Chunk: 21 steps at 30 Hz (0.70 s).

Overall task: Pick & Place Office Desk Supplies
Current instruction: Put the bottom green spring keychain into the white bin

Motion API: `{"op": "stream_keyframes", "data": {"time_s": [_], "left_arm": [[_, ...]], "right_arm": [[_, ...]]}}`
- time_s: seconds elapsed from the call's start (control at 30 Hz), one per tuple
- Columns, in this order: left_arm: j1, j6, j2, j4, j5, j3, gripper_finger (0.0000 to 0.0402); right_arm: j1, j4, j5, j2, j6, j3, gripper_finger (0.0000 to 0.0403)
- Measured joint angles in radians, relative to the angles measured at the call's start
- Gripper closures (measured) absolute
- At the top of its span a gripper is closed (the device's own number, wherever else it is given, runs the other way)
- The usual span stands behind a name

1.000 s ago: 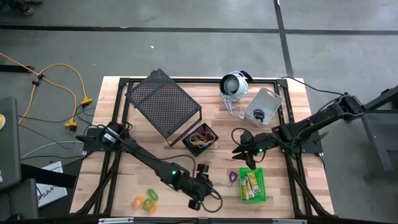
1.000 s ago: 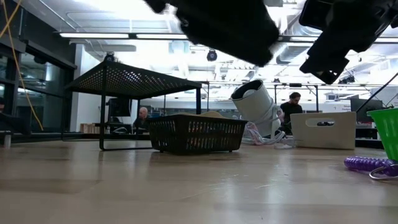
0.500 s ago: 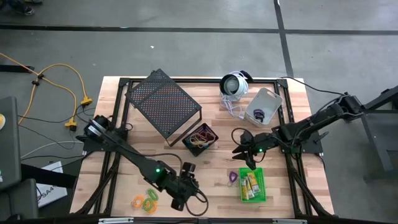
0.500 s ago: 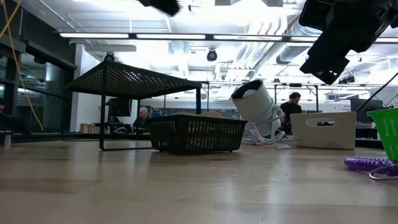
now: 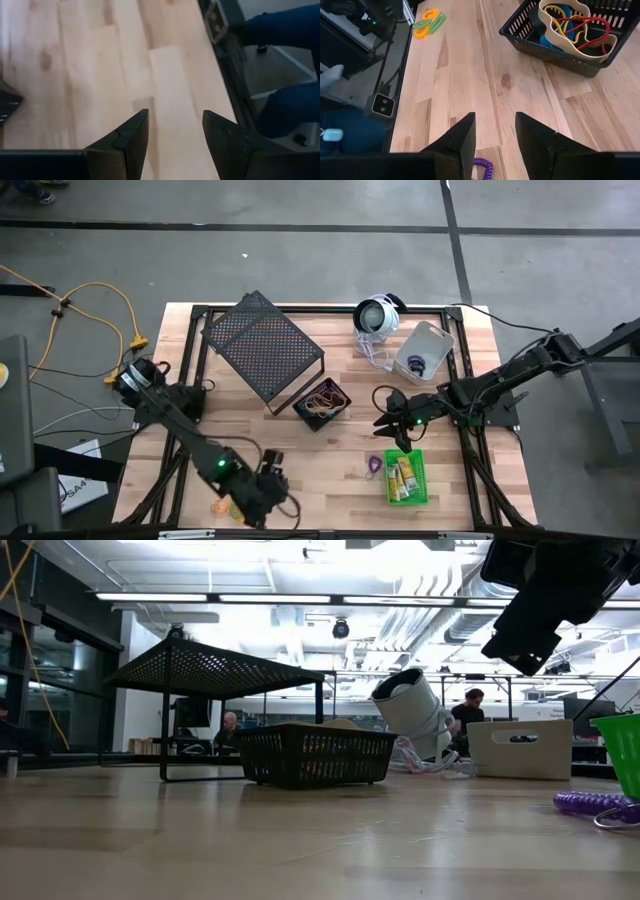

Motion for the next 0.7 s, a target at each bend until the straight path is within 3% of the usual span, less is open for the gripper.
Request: {"op": "stream_keyframes", "data": {"time_s": [0.53,0.7], "left_arm": [[-0.261,-0.132,0.002,-0.139,-0.047,-0.016,0.0222],[-0.315,-0.367,0.002,-0.143,-0.115,-0.040,0.0222]], "right_arm": [[0.000,0.000,0.000,0.000,0.000,0.000,0.0277],[0.000,0.000,0.000,0.000,0.000,0.000,0.0277]]}}
